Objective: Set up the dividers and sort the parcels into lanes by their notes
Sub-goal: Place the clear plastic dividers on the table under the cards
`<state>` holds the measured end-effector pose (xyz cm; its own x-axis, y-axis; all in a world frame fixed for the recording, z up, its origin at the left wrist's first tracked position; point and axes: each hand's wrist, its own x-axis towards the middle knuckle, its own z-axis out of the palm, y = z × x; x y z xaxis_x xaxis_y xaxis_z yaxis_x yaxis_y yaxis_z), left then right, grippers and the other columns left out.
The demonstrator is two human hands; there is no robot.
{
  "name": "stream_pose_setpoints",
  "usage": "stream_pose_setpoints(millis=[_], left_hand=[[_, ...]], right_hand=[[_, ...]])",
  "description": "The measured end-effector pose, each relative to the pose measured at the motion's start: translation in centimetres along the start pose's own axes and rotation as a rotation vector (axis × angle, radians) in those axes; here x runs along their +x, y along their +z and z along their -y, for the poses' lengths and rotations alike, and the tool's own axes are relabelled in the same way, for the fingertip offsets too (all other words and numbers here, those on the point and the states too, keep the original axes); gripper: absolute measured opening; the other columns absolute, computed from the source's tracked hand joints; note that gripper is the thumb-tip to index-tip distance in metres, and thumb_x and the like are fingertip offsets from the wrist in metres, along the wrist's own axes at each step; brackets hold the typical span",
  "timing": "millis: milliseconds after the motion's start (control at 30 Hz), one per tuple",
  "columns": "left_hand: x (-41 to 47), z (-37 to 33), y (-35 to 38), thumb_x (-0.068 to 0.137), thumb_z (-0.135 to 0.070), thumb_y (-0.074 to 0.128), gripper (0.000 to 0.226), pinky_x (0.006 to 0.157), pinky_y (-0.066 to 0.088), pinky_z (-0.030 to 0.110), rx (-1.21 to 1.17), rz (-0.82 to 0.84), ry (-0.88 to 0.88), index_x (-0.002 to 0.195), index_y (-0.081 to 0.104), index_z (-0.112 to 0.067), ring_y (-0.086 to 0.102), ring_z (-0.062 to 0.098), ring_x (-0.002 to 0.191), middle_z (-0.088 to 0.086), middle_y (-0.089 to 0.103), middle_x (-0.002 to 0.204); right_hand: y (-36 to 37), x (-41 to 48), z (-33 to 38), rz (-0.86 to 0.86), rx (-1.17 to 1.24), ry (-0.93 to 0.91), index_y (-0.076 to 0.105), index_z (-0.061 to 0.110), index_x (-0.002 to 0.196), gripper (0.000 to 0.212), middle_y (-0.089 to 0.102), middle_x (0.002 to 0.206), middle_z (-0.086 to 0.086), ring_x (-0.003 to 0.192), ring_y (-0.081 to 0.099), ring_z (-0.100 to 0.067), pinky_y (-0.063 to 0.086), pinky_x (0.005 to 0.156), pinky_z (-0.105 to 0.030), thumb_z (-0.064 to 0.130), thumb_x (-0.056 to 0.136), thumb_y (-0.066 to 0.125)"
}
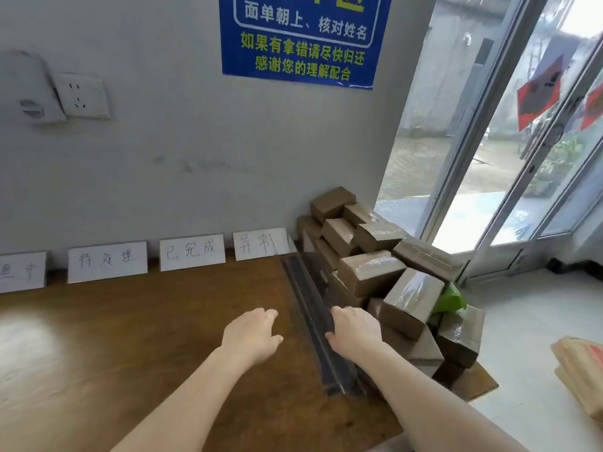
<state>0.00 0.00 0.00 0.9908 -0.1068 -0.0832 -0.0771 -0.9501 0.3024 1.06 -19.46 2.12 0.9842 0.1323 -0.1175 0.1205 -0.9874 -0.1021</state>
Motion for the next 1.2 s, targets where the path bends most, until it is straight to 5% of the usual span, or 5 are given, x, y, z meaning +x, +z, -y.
stream_pose_setpoints(millis=[267,400,567,833,1200], left_hand=[[4.6,-3.4,5.5,0.092,-0.066,0.045,0.071,0.098,0.047,0.029,-0.171,0.296,-0.178,0.145,0.044,-0.02,0.05,0.02,0.132,0.001,0.046,0.15],[5.9,-4.3,6.8,0.096,-0.058,0.045,0.068,0.097,0.049,0.031,-0.214,0.319,-0.202,0.151,0.032,-0.022,0.052,0.022,0.13,0.002,0.045,0.151],[6.9,-4.9,7.8,0.095,-0.035,0.052,0.06,0.069,0.057,0.028,-0.278,0.258,-0.229,0.15,0.029,-0.024,0.065,0.013,0.088,-0.002,0.064,0.121],[6.2,-5.1,7.3,0.1,-0.021,0.046,0.057,0.089,0.055,0.03,-0.302,0.128,-0.329,0.154,0.028,-0.018,0.06,0.02,0.117,0.004,0.05,0.145],[0.9,-1.2,4.7,0.102,-0.024,0.038,0.048,0.094,0.05,0.03,-0.239,-0.11,-0.293,0.151,0.036,-0.021,0.058,0.019,0.122,0.0,0.055,0.142]], right_hand=[[3.2,4.2,-2.3,0.109,0.07,0.036,0.062,0.02,0.117,0.023,0.067,0.102,0.002,0.087,0.066,-0.014,0.054,0.078,-0.024,0.031,0.096,0.061],[3.8,5.6,-2.7,0.093,0.073,0.036,0.061,0.022,0.115,0.024,0.067,0.1,0.003,0.087,0.067,-0.016,0.055,0.076,-0.028,0.027,0.093,0.066],[4.7,6.9,-3.3,0.123,0.124,0.081,0.069,0.017,0.11,0.016,0.07,0.098,0.0,0.087,0.068,-0.016,0.055,0.077,-0.027,0.019,0.096,0.061],[4.7,6.8,-2.9,0.123,0.016,0.005,0.07,0.015,0.11,0.025,0.07,0.1,-0.001,0.087,0.069,-0.017,0.057,0.076,-0.025,0.025,0.102,0.05],[3.2,3.8,-0.7,-0.044,0.085,-0.035,0.07,0.016,0.107,0.024,0.071,0.096,0.0,0.085,0.069,-0.016,0.052,0.071,-0.022,0.024,0.102,0.049]])
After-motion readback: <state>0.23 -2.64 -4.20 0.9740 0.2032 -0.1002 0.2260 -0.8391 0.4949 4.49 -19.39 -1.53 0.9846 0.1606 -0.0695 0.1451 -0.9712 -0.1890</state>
